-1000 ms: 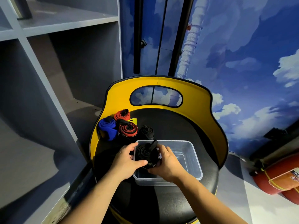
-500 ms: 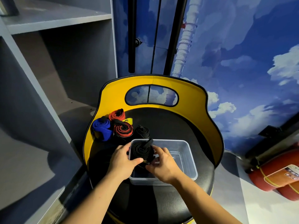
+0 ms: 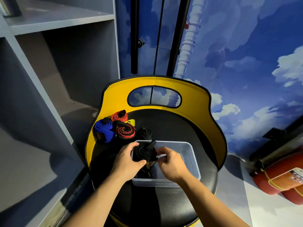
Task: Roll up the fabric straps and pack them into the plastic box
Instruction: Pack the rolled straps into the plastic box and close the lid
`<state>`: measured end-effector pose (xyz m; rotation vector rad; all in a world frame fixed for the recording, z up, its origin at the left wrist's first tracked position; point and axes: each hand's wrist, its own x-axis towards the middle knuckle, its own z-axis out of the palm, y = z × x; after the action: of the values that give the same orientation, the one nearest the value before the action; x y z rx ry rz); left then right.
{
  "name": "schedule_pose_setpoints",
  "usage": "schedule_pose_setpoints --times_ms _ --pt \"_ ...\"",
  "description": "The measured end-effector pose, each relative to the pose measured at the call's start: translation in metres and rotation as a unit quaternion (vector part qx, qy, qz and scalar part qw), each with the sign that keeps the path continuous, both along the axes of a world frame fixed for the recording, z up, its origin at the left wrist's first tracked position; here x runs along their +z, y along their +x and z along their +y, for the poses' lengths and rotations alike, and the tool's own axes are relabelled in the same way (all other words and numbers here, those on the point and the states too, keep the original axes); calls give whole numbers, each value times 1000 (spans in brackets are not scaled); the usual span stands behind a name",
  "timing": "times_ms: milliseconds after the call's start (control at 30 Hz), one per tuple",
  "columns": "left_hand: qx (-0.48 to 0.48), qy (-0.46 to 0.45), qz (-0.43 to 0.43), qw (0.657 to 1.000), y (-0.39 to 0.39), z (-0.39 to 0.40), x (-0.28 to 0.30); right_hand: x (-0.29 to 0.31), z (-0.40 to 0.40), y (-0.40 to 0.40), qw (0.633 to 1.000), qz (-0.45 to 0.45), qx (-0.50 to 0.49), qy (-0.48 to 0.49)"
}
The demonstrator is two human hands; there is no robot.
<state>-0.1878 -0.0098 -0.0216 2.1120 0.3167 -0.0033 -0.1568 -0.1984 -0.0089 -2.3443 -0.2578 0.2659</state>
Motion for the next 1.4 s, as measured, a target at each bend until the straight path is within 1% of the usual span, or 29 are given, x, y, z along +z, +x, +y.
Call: schedule_pose_setpoints --times_ms 100,200,333,400,533,600,667,767,833,1200,1300,1400 --pt "-20 -8 -15 1000 -2 0 2 -3 -2 2 1000 -5 7 -8" --pt "-19 9 -26 999 -2 0 3 -1 1 4 1000 -8 -1 -7" --pt "-13 21 -25 999 -1 -2 3 10 12 6 997 -71 -31 2" --pt "-6 13 -17 1000 0 -3 4 18 21 8 995 -88 -34 22" --pt "7 -4 -23 1000 2 -5 0 30 49 13 993 -107 10 53" --pt "13 -14 -20 1000 3 -2 -6 31 66 17 992 -110 51 41" --pt "8 -8 2 1000 1 1 -6 29 81 24 989 -115 86 21" --pt "-3 2 6 1000 6 2 -10 26 97 38 989 -116 90 20" --pt "3 -9 5 1000 8 0 -9 24 101 46 989 -116 87 20" --pt "3 -37 0 999 10 9 -8 10 74 57 991 -107 74 19" --pt "3 -57 -1 998 8 11 -8 6 61 53 991 -110 79 -2" --pt "-9 -58 -6 998 6 11 -6 0 49 51 989 -110 94 -27"
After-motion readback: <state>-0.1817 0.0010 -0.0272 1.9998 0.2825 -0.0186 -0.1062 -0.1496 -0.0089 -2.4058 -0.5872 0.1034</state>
